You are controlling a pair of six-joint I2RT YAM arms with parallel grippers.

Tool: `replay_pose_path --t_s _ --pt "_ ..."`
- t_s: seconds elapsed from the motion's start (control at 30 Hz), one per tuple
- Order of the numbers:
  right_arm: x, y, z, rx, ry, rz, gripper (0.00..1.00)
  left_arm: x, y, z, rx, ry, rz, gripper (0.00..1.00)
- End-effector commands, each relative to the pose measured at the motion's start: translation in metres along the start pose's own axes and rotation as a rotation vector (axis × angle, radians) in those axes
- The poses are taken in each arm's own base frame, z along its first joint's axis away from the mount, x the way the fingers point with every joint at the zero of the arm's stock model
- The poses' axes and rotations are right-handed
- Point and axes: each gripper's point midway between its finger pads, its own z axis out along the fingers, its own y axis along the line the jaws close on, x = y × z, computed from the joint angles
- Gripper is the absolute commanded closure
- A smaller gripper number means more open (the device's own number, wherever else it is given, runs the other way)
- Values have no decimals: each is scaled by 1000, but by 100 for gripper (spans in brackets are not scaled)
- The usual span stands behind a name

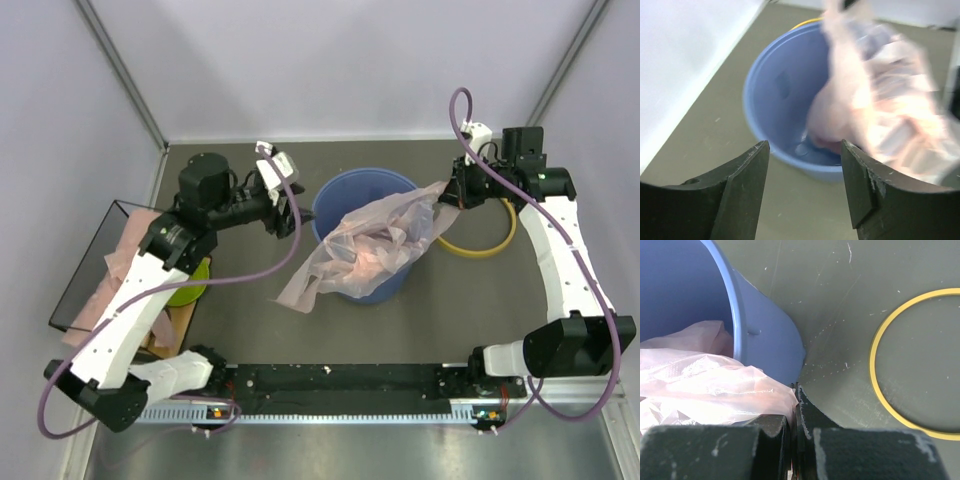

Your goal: Put the trash bags into the trash bin

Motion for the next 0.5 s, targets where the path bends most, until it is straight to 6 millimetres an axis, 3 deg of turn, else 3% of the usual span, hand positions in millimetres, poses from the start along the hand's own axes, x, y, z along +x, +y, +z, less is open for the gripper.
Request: replay_pose_path --t_s 0.0,0.1,0.3,0.4,0.47 --pt "-21 3 -11 -2 -73 -22 100 -37 -75 -23 315 -64 -34 34" --pt "-21 4 -13 0 -78 -27 100 -26 -85 -6 324 -2 -49 32" --pt "-19 5 -14 1 -76 -21 100 -13 -67 23 246 75 -34 33" --pt "-19 5 -14 -2 -76 -21 100 0 -62 32 227 122 -41 36" --pt "-20 5 -14 -2 -78 -23 100 8 -61 37 233 153 -46 43"
